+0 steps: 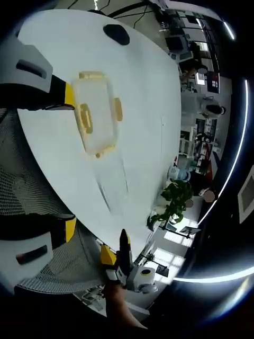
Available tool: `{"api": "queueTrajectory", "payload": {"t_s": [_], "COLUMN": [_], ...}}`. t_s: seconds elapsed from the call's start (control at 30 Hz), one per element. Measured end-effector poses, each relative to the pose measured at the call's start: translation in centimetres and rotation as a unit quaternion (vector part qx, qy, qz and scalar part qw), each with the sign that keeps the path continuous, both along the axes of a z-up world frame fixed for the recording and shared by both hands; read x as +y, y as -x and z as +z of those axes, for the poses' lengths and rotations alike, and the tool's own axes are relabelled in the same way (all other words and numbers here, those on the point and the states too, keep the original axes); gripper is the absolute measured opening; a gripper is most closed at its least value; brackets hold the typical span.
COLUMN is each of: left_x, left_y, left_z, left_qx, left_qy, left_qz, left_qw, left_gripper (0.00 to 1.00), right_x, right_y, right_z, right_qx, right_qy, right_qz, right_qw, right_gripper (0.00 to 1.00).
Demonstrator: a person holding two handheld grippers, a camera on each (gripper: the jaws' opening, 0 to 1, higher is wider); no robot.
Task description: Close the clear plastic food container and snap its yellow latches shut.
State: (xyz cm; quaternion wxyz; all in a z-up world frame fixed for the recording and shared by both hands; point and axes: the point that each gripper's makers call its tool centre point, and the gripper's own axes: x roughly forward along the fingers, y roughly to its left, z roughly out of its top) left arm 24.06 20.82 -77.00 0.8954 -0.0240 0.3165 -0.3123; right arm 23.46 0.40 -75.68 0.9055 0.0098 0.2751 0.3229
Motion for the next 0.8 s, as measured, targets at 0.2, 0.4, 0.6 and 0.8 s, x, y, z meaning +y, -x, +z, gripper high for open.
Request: {"api": "queueTrajectory", "payload": {"t_s": [0.2, 0.4, 0.6, 0.8], "left_x": [0.04, 0.17, 0.13, 0.18], "left_y": [0.1, 0.02, -0.08, -0.38], "left_z": [-0.04, -0.23, -0.3, 0.01], "left_qx": [-0.001, 0.0, 0.001, -0.001], "left_qy": [0.0, -0.001, -0.001, 0.001], "left_qz": [0.0, 0.0, -0.001, 0.002], "left_qw": [1.0, 1.0, 1.0, 1.0], "left_gripper": [0.81, 0.81, 0.81, 0.81], "right_x": [0.04, 0.08, 0.0, -0.02], "right_y": [0.07, 0.01, -0.09, -0.2], "right_z": [-0.01, -0.05, 0.02, 0.36], "right_qx": [0.0, -0.001, -0.002, -0.005], "right_qy": [0.0, -0.001, -0.003, -0.006], "right_qz": [-0.001, -0.002, -0.006, -0.007], "right_qw": [1.0, 1.0, 1.0, 0.9999], "right_gripper": [0.74, 0.74, 0.73, 0.72]}}
